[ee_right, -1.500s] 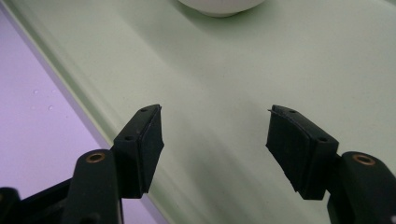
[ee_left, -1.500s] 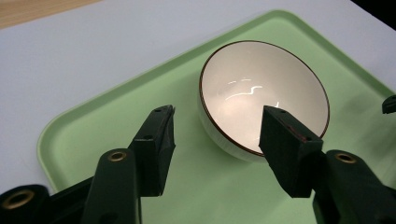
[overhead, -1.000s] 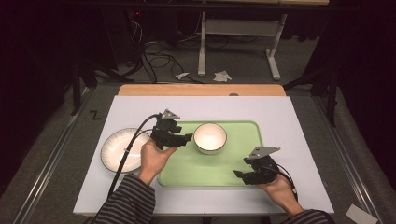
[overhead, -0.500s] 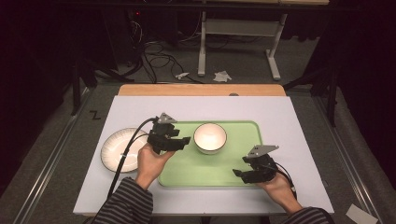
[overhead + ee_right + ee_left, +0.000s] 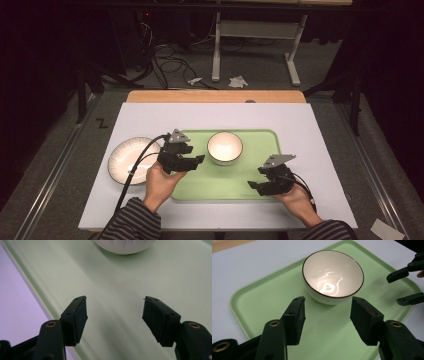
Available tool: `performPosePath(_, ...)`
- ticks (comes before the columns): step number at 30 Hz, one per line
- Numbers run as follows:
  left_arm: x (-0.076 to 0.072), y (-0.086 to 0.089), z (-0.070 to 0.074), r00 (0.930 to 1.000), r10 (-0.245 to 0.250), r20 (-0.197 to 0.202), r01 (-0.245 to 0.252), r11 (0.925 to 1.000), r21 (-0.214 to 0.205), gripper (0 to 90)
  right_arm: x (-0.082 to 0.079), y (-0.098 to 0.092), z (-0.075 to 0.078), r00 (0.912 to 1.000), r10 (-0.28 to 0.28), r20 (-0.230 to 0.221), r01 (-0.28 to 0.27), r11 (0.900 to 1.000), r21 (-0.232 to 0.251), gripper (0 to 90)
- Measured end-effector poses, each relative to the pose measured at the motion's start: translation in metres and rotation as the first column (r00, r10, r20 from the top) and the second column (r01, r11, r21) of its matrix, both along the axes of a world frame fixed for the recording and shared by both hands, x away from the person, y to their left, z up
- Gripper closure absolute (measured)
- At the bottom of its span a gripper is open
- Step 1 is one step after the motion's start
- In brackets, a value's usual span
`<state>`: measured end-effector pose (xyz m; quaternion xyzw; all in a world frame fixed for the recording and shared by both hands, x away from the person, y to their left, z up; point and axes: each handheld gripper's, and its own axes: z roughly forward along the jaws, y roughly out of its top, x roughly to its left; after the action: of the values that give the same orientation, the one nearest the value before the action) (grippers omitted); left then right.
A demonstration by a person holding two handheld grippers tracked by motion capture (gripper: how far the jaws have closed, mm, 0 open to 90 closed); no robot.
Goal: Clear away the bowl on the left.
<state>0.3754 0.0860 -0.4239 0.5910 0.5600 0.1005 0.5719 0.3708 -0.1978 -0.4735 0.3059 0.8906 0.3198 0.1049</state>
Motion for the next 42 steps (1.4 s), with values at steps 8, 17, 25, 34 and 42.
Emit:
performPosePath(8, -0.008, -0.002, 0.000, 0.9997, -0.024, -0.009, 0.023, 0.9996, -0.017, 45.5, 0.000, 0.000, 0.000, 1.0000, -0.001, -0.002, 0.001, 1.0000, -0.005, 37.6)
performPosePath(17, -0.017, -0.009, -0.006, 0.9989, -0.048, -0.001, 0.048, 0.9984, 0.030, 45.2, 0.000, 0.001, 0.000, 1.0000, 0.003, -0.005, -0.003, 1.0000, -0.005, 37.6)
performPosePath(25, -0.019, -0.014, -0.012, 0.9970, -0.072, -0.029, 0.073, 0.9961, 0.048, 45.0, 0.000, 0.001, 0.000, 1.0000, 0.002, -0.005, -0.002, 1.0000, -0.008, 37.6)
performPosePath(34, -0.016, -0.019, -0.023, 0.9944, -0.083, -0.065, 0.088, 0.9929, 0.079, 44.8, 0.000, 0.001, 0.000, 1.0000, 0.007, -0.001, -0.007, 0.9999, -0.009, 37.6)
performPosePath(42, -0.012, -0.025, -0.032, 0.9899, -0.102, -0.099, 0.111, 0.9892, 0.096, 44.8, -0.002, 0.000, 0.000, 1.0000, -0.001, 0.001, 0.001, 1.0000, -0.008, 37.5)
